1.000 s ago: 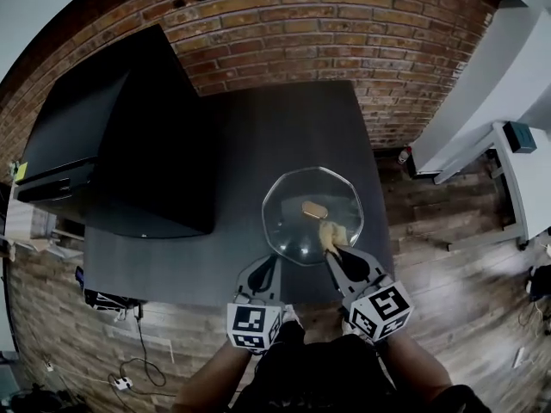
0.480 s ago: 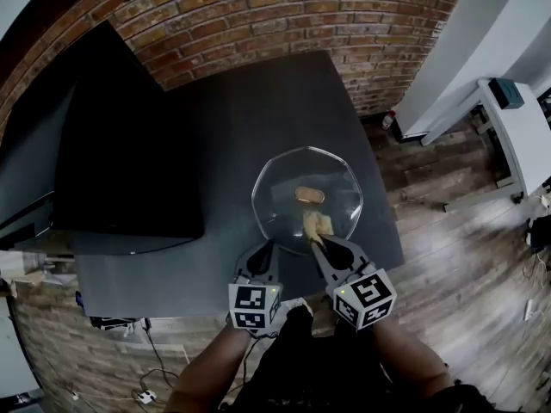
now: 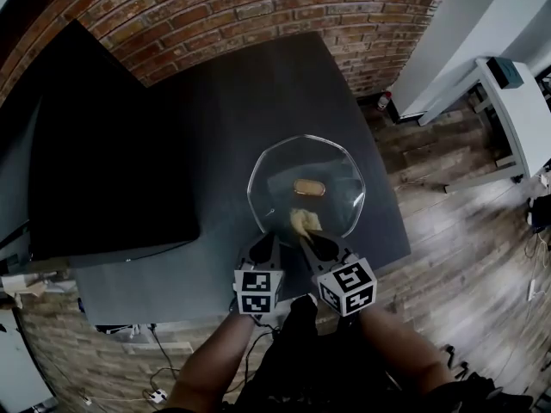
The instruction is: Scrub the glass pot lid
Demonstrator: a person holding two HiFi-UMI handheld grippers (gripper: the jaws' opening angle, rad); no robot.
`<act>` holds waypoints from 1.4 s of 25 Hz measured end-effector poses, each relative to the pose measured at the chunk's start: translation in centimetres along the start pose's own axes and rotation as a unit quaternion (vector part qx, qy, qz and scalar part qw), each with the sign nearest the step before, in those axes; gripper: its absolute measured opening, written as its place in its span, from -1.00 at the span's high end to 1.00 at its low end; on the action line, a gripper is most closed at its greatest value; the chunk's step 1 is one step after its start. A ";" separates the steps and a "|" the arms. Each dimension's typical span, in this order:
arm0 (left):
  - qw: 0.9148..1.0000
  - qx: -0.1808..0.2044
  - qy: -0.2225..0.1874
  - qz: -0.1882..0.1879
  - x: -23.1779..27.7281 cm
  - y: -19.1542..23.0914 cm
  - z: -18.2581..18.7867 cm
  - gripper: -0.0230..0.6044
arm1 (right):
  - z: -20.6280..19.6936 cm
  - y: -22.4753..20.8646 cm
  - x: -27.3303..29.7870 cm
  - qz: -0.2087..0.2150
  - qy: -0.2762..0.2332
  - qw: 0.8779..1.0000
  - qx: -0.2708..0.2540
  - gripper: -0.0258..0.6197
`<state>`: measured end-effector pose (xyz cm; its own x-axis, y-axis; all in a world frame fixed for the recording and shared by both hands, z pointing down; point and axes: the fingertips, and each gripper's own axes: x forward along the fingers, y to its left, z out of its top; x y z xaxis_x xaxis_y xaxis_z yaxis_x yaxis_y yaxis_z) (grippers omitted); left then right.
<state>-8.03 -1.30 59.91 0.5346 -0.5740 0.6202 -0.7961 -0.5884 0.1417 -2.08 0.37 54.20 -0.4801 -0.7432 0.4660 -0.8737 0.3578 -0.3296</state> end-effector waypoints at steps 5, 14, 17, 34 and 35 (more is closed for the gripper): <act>1.000 0.002 0.019 0.003 1.1 0.8 -1.4 0.82 | -1.7 0.1 2.4 0.001 0.018 1.000 0.006 0.79; 0.999 0.018 0.031 0.002 1.7 1.3 -2.5 0.82 | -4.3 0.8 5.2 0.004 0.052 0.999 0.001 0.79; 0.999 0.021 0.032 0.002 1.8 1.3 -2.5 0.82 | -4.9 1.0 5.9 0.003 0.057 0.998 0.000 0.79; 0.998 0.031 0.046 -0.013 1.9 1.5 -2.9 0.82 | -5.3 0.9 6.4 -0.007 0.077 0.997 0.022 0.79; 0.998 0.029 0.049 -0.013 1.9 1.5 -3.0 0.82 | -5.4 0.9 6.3 -0.006 0.079 0.997 0.024 0.79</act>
<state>-9.02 -1.54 63.66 0.5227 -0.5011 0.6897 -0.7631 -0.6357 0.1164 -6.28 -0.98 61.24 -0.4794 -0.6476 0.5922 -0.8765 0.3196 -0.3600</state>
